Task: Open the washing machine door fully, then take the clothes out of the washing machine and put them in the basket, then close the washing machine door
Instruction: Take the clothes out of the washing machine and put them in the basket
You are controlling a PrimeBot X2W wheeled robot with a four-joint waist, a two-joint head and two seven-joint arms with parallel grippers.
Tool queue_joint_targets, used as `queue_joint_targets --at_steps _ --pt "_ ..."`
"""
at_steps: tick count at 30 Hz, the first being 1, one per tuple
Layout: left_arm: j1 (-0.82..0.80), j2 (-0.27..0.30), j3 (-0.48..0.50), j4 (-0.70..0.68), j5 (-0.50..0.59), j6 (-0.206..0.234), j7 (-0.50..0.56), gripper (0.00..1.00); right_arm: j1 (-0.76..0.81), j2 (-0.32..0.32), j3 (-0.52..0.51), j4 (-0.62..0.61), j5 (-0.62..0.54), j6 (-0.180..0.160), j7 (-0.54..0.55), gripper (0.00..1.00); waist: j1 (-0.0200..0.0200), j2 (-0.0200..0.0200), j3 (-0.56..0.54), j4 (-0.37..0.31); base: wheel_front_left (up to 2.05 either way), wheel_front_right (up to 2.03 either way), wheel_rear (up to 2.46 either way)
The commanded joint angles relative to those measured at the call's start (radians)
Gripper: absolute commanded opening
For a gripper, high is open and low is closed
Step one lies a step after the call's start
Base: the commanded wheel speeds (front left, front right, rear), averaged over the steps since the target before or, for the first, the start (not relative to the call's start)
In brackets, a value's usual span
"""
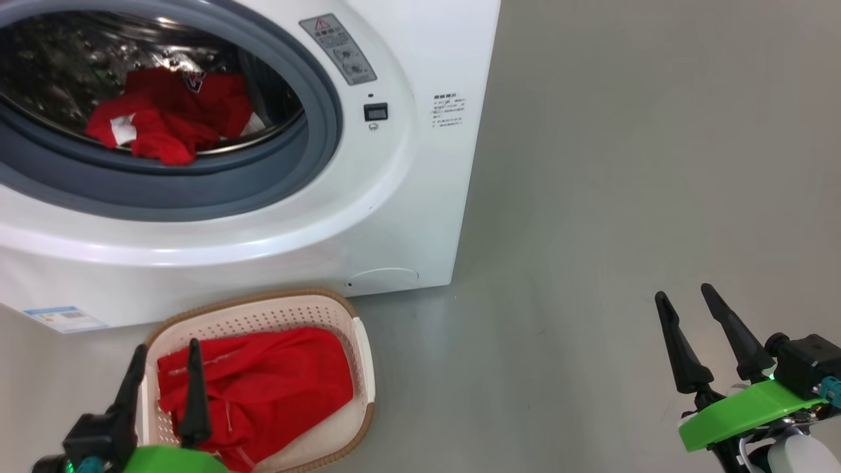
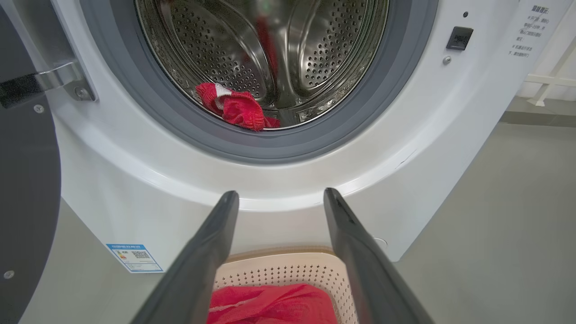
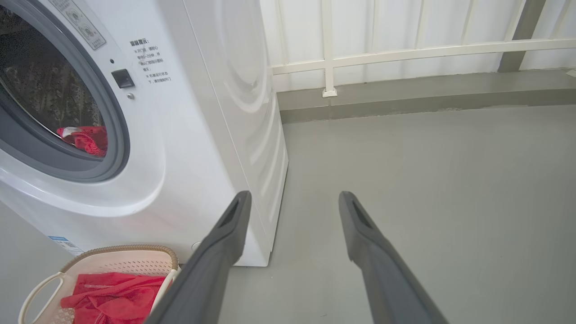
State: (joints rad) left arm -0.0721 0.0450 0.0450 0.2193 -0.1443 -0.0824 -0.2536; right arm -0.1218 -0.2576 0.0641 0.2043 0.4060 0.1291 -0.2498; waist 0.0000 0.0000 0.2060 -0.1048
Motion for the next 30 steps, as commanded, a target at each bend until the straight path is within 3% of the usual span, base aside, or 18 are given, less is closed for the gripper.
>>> queue_joint_targets --at_steps 1,10,30 --pt "-0.042 0.009 0.024 0.007 -0.009 0.001 -0.008 1.0 0.003 -0.01 0.019 -0.028 -0.016 0.002 -0.012 1.0 0.0 0.0 0.011 0.004 0.0 0.0 0.0" --pt "-0.26 0.04 0.01 0.175 -0.004 -0.008 -0.008 1.0 -0.038 0.006 0.039 -0.034 -0.017 0.002 -0.012 1.0 0.0 0.0 0.074 -0.007 0.0 0.0 0.0" --pt "-0.857 0.151 -0.012 0.703 0.039 0.059 0.019 1.0 -0.133 0.053 0.087 -0.037 -0.005 0.002 -0.012 1.0 0.0 0.0 0.218 -0.1 0.0 0.0 0.0"
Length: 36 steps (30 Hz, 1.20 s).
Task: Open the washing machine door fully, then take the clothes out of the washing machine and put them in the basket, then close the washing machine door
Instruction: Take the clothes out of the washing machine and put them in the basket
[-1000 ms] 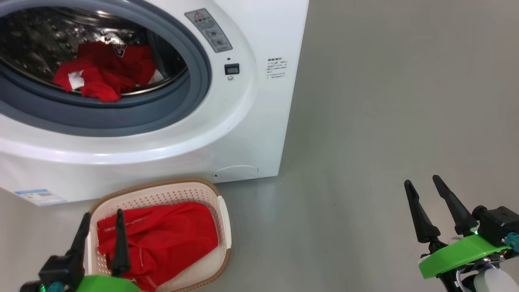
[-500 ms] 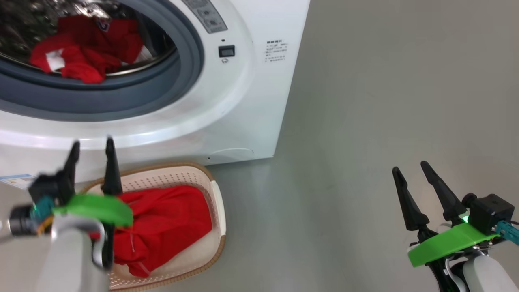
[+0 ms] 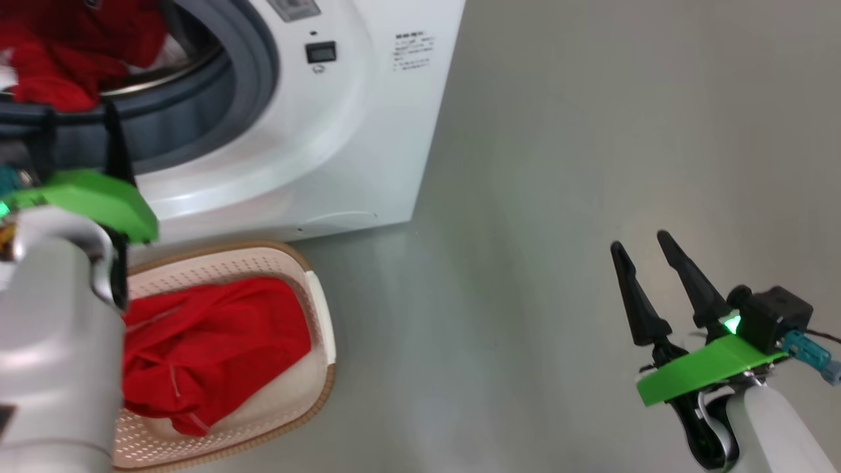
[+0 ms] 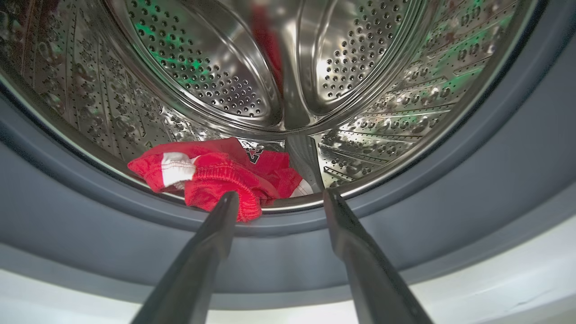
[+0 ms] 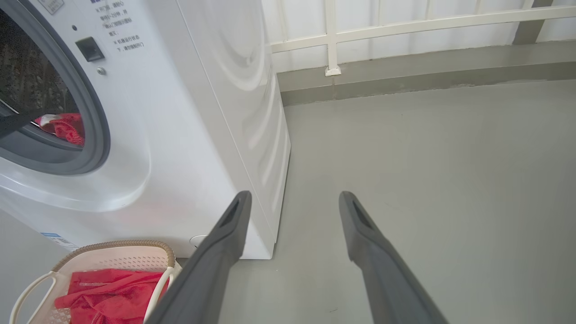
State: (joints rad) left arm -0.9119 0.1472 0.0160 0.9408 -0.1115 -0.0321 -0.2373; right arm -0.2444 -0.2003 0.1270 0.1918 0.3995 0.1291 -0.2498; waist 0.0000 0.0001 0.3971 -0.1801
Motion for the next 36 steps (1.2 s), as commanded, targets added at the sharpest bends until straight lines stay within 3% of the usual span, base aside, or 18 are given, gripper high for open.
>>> queue_joint_targets --at_steps 1,13,28,30,32,36 --pt "-0.044 0.055 0.016 0.007 0.007 0.012 0.006 1.0 -0.016 -0.002 0.027 -0.025 0.002 0.002 -0.012 1.0 0.0 -0.0001 0.037 -0.03 0.0 0.0 0.0" --pt "-0.269 0.116 0.02 0.244 -0.002 0.062 0.042 1.0 -0.07 0.019 0.041 -0.032 0.008 0.002 -0.012 1.0 0.0 -0.0001 0.125 -0.077 0.0 0.0 0.0" --pt "-0.371 0.179 0.005 0.325 -0.004 0.124 0.044 1.0 -0.108 0.026 0.049 -0.042 0.011 0.002 -0.012 1.0 0.0 -0.0001 0.176 -0.1 0.0 0.0 0.0" --pt "-0.374 0.184 0.0 0.329 -0.003 0.131 0.043 0.67 -0.109 0.027 0.049 -0.043 0.01 0.002 -0.012 1.0 0.0 -0.0001 0.179 -0.102 0.0 0.0 0.0" --pt "-0.376 0.187 0.0 0.333 -0.006 0.135 0.042 0.0 -0.11 0.028 0.048 -0.043 0.01 0.002 -0.012 1.0 0.0 -0.0001 0.181 -0.104 0.0 0.0 0.0" --pt "-0.376 0.19 -0.002 0.336 -0.011 0.139 0.037 0.0 -0.111 0.028 0.044 -0.043 0.008 0.002 -0.012 1.0 0.0 -0.0001 0.181 -0.103 0.0 0.0 0.0"
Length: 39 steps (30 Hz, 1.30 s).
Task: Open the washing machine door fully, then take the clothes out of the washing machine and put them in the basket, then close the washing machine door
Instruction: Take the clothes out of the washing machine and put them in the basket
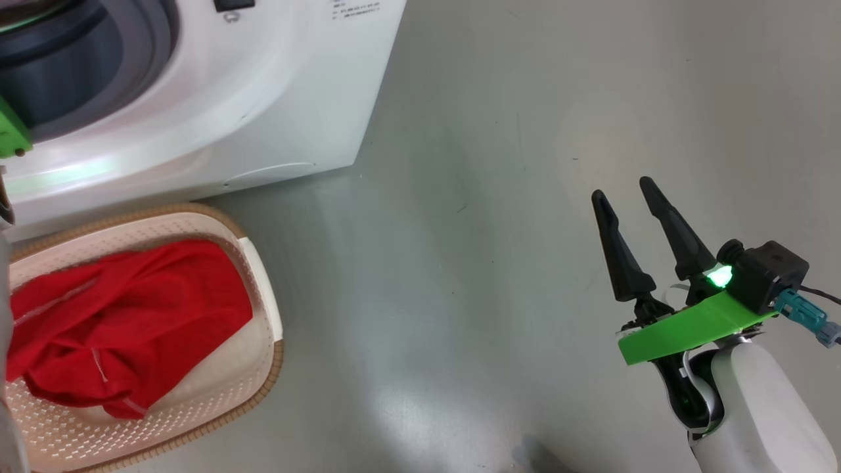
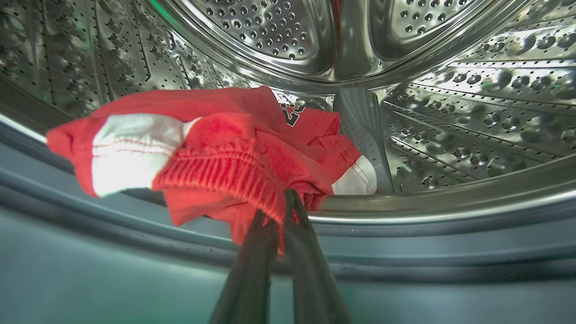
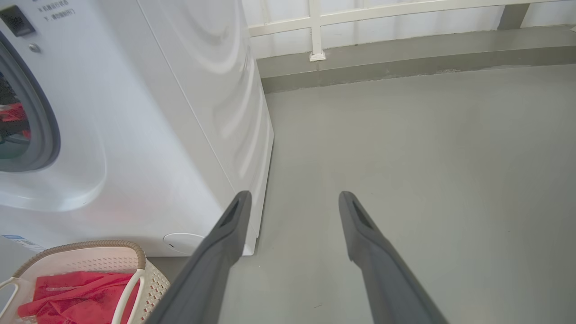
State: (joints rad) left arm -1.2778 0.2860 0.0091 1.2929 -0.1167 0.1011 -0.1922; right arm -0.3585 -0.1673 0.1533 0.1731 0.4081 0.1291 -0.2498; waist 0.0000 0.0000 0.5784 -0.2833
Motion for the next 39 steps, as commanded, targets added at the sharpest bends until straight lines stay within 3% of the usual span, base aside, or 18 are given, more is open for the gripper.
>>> queue_joint_targets --at_steps 1,12,32,39 --pt "-0.01 0.05 0.004 -0.015 -0.008 0.005 -0.011 0.0 0.003 -0.005 0.016 -0.024 -0.001 0.002 -0.012 1.0 0.0 0.0 0.0 0.002 0.0 0.0 0.0" --pt "0.077 0.002 -0.011 -0.061 -0.029 -0.051 -0.067 0.0 0.015 -0.015 0.005 -0.021 -0.011 0.002 -0.012 1.0 0.0 0.0 -0.057 0.041 0.0 0.0 0.0" --pt "0.662 -0.124 0.017 -0.803 -0.022 -0.111 -0.069 0.0 0.111 -0.061 -0.017 -0.017 -0.017 0.002 -0.012 1.0 0.0 0.0 -0.234 0.161 0.0 0.0 0.0" --pt "0.839 -0.137 0.037 -0.975 -0.024 -0.108 -0.069 0.0 0.138 -0.064 -0.027 -0.021 -0.016 0.002 -0.012 1.0 0.0 0.0 -0.254 0.179 0.0 0.0 0.0"
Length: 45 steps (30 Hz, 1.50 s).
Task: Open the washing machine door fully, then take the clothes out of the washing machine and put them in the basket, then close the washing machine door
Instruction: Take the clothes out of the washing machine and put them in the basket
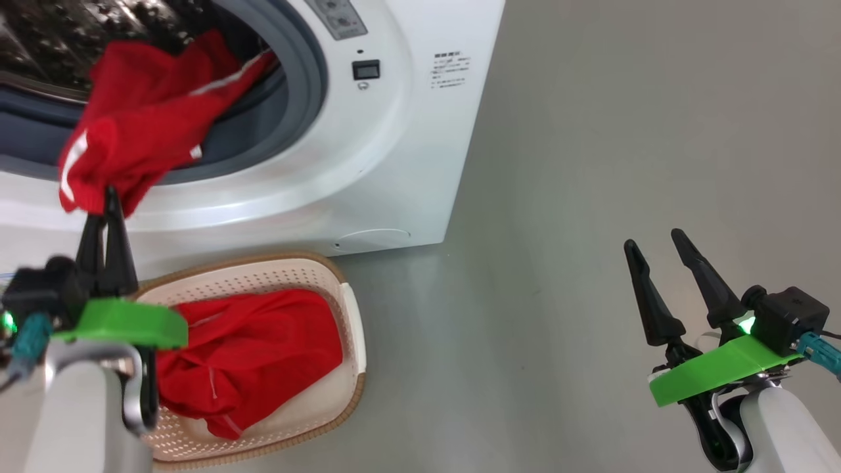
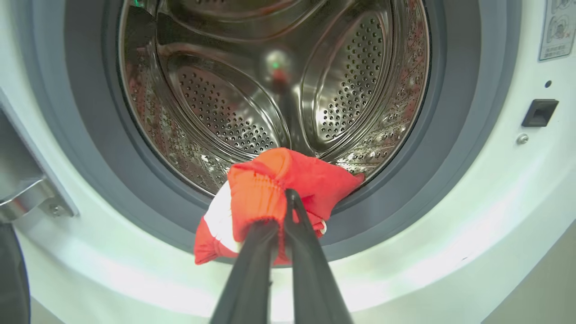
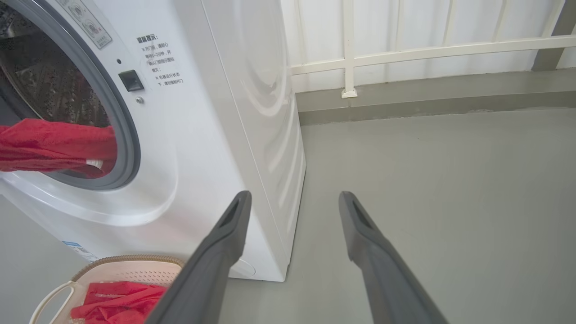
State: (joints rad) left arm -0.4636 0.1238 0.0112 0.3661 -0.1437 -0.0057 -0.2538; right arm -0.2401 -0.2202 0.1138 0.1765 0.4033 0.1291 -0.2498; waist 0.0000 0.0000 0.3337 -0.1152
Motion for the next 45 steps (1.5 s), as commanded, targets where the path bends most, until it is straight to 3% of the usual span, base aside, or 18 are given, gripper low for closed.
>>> queue_joint_targets --at_steps 1,10,19,25,32,45 --pt "0.048 0.025 0.039 -0.071 0.003 0.001 -0.008 0.0 0.022 -0.012 0.012 -0.025 -0.012 0.002 -0.012 1.0 0.0 0.0 -0.011 0.014 0.0 0.0 0.0" --pt "0.221 0.002 0.051 -0.286 0.003 0.042 -0.005 0.0 0.033 -0.02 0.004 -0.027 -0.012 0.002 -0.012 1.0 0.0 0.0 -0.02 0.036 0.0 0.0 0.0" --pt "0.397 -0.016 0.039 -0.552 0.009 0.081 0.072 0.0 0.027 -0.033 0.003 -0.029 -0.012 0.002 -0.012 1.0 0.0 0.0 -0.021 0.053 0.0 0.0 0.0" --pt "0.464 -0.026 0.017 -0.642 0.012 0.098 0.114 0.0 0.02 -0.038 0.002 -0.032 -0.011 0.002 -0.012 1.0 0.0 0.0 -0.011 0.054 0.0 0.0 0.0" --pt "0.451 -0.046 -0.031 -0.493 -0.03 0.084 0.089 0.0 0.006 -0.03 0.01 -0.031 -0.012 0.002 -0.012 1.0 0.0 0.0 0.005 0.04 0.0 0.0 0.0" --pt "0.194 -0.047 -0.066 0.089 -0.063 0.023 0.009 0.0 -0.01 -0.014 0.008 -0.036 -0.009 0.002 -0.012 1.0 0.0 0.0 0.052 -0.006 0.0 0.0 0.0"
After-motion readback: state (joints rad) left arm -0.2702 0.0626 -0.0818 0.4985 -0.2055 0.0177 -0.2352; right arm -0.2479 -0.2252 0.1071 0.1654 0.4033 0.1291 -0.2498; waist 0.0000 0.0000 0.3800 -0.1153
